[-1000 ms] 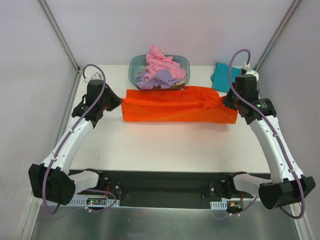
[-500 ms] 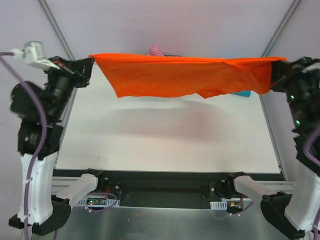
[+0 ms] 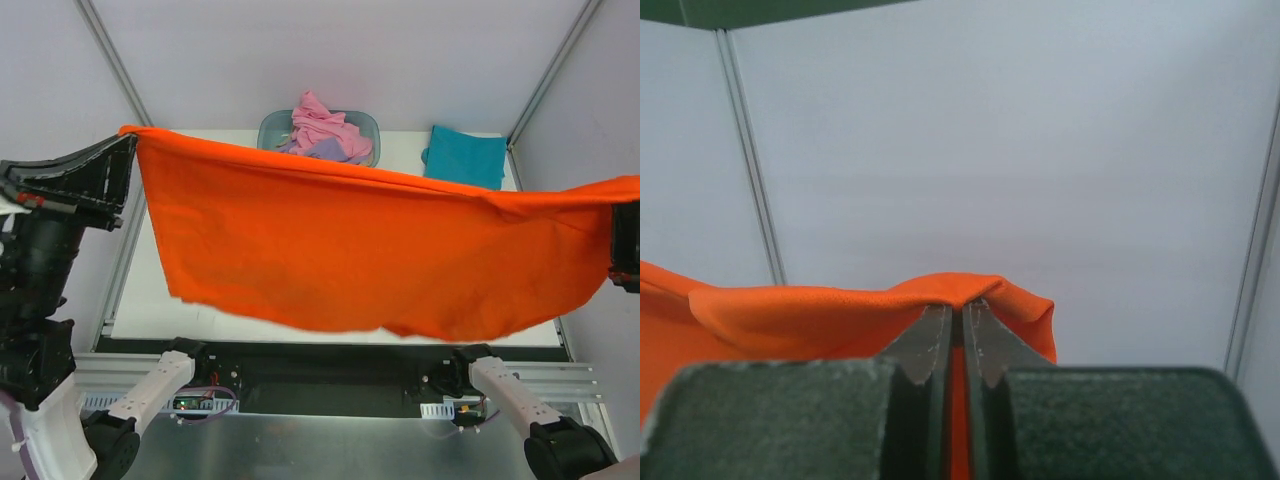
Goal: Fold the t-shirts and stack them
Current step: Flatten the tshirt out, then fold the tshirt
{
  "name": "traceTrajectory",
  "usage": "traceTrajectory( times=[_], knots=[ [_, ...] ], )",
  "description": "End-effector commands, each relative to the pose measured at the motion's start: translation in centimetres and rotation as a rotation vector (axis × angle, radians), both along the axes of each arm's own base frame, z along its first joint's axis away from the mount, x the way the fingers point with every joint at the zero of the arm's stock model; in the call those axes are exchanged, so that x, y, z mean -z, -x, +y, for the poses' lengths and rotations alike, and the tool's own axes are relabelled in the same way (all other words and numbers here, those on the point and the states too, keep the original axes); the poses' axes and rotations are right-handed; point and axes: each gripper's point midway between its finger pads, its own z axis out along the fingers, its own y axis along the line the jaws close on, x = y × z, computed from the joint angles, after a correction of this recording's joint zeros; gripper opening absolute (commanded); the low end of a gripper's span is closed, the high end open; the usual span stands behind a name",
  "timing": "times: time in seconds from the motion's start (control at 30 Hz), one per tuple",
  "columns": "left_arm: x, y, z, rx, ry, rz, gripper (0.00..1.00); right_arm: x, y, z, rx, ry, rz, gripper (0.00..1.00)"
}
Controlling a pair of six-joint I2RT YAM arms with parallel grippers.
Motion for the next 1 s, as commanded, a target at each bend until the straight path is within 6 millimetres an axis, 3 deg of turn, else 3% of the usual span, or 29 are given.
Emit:
traceTrajectory(
  times=[0.0,0.03,0.1,0.13,0.2,0.23,0.27,0.33,0.37,0.4,0.47,0.5,0.53,0.57,0.6,0.63,0.67,0.7,0.73,0.77,0.87,0.97],
  knots=[
    [4.2,-6.4,-0.2,-0.068,-0.018,0.156,0.0,2.9,-5.5,1.1,0.017,0.043,0.132,0.01],
    [5.3,-7.6,-0.2,-0.08,-0.02,0.192,0.0,4.7,-7.6,1.5,0.017,0.055,0.194,0.01],
    [8.9,-11.4,0.0,-0.133,-0.013,0.305,0.0,6.4,-10.1,1.7,0.036,0.051,0.252,0.01],
    [11.6,-13.4,-0.1,-0.154,-0.021,0.374,0.0,8.9,-12.5,1.9,0.053,0.059,0.334,0.01],
    [14.9,-16.7,0.6,-0.23,-0.01,0.467,0.0,12.3,-16.1,1.7,0.109,0.043,0.448,0.01],
    [18.3,-18.5,0.8,-0.263,-0.023,0.548,0.0,14.1,-17.5,1.6,0.131,0.033,0.5,0.01],
    [20.4,-19.7,1.0,-0.292,-0.029,0.596,0.0,18.2,-20.5,1.4,0.184,0.039,0.593,0.02],
    [27.3,-23.3,2.1,-0.411,-0.048,0.764,0.0,22.1,-23.3,0.8,0.25,0.019,0.691,0.03],
    [29.6,-24.4,2.2,-0.433,-0.058,0.823,0.0,25.2,-24.8,0.9,0.266,0.028,0.765,0.03],
    [33.6,-26.3,2.1,-0.46,-0.091,0.922,0.0,28.2,-26.9,1.2,0.273,0.047,0.85,0.03],
    [38.1,-28.1,1.9,-0.478,-0.127,1.025,0.0,31.9,-29.1,1.5,0.259,0.044,0.95,0.03],
    [42.0,-29.5,1.7,-0.493,-0.166,1.117,0.0,34.4,-30.3,1.7,0.254,0.058,1.012,0.03],
    [43.7,-30.3,1.7,-0.502,-0.179,1.154,0.0,38.0,-32.1,1.9,0.257,0.073,1.107,0.03],
    [45.3,-31.0,2.0,-0.511,-0.183,1.194,0.0,40.2,-33.3,2.2,0.25,0.075,1.164,0.03],
    [49.1,-32.0,2.1,-0.518,-0.211,1.277,0.0,41.1,-34.5,2.2,0.247,0.08,1.189,0.03],
    [49.7,-33.0,1.9,-0.501,-0.21,1.296,0.0,45.2,-36.1,2.2,0.259,0.105,1.286,0.01],
    [51.0,-33.5,1.7,-0.461,-0.192,1.335,0.0,46.6,-37.0,2.3,0.264,0.118,1.32,0.01],
    [53.7,-34.1,1.6,-0.449,-0.201,1.396,0.0,47.8,-37.6,2.4,0.255,0.128,1.356,0.01],
    [53.6,-35.2,1.5,-0.438,-0.193,1.391,0.0,50.2,-38.8,2.8,0.238,0.14,1.424,0.01],
    [55.4,-35.7,1.5,-0.431,-0.2,1.427,0.0,51.1,-39.3,3.0,0.228,0.136,1.451,0.01],
    [56.1,-37.2,1.4,-0.417,-0.204,1.432,0.0,53.8,-40.3,3.9,0.176,0.127,1.519,0.01],
    [56.0,-37.9,1.3,-0.412,-0.208,1.425,0.0,54.4,-40.7,4.5,0.135,0.105,1.537,0.01]
  ],
)
